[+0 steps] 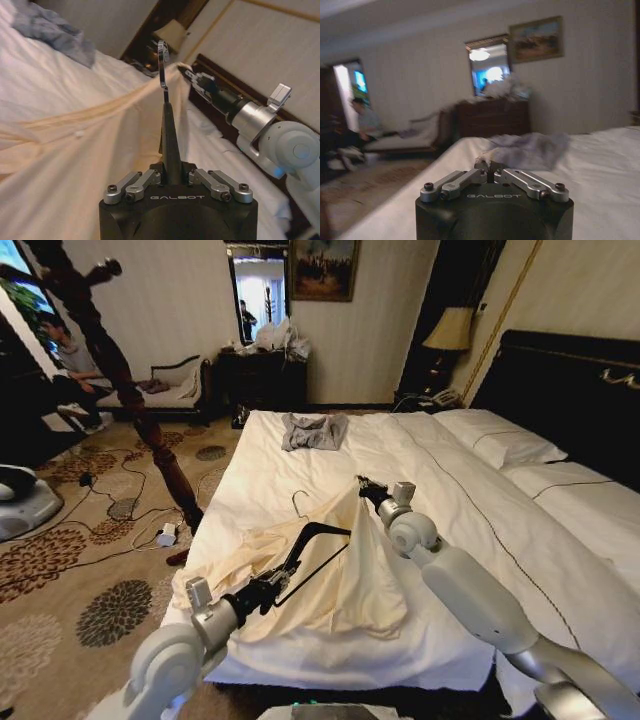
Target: Pick up the clothes from the bed and hang them on the clothes hanger.
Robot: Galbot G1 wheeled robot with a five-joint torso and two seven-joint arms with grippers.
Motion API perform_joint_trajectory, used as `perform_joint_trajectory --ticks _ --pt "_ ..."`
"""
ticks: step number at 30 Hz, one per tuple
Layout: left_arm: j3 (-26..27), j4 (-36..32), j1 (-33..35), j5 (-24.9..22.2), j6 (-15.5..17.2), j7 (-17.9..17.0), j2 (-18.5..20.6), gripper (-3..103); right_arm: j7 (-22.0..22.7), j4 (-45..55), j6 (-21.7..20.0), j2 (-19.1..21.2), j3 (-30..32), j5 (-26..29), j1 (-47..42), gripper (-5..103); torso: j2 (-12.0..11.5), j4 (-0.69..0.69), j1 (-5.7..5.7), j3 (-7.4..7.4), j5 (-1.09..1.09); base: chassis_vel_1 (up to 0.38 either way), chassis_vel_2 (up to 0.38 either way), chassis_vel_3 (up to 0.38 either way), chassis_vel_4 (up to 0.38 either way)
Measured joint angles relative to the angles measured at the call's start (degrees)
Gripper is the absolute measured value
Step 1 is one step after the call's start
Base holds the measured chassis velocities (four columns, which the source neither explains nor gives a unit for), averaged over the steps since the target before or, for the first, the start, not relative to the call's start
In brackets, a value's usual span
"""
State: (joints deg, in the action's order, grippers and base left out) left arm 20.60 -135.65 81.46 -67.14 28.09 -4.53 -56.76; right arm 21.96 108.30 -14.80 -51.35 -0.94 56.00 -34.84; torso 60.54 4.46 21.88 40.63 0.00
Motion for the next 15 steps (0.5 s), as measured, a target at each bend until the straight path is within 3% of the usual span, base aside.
perform_joint_trajectory --ticks 8,15 --pt "-2.8 3.8 -5.5 -0.9 -0.1 1.8 -1.5 18 -1.6 7.9 1.4 2.7 2.0 2.8 -1.8 1 0.0 -0.01 0.01 0.00 0.01 0.000 0.000 0.000 0.000" --pt "-6.1 8.4 -10.6 1.6 -1.1 5.7 -4.4 18 -5.0 14.1 6.2 5.8 7.8 5.5 -5.6 1 0.0 0.00 0.00 0.00 0.01 0.000 0.000 0.000 0.000"
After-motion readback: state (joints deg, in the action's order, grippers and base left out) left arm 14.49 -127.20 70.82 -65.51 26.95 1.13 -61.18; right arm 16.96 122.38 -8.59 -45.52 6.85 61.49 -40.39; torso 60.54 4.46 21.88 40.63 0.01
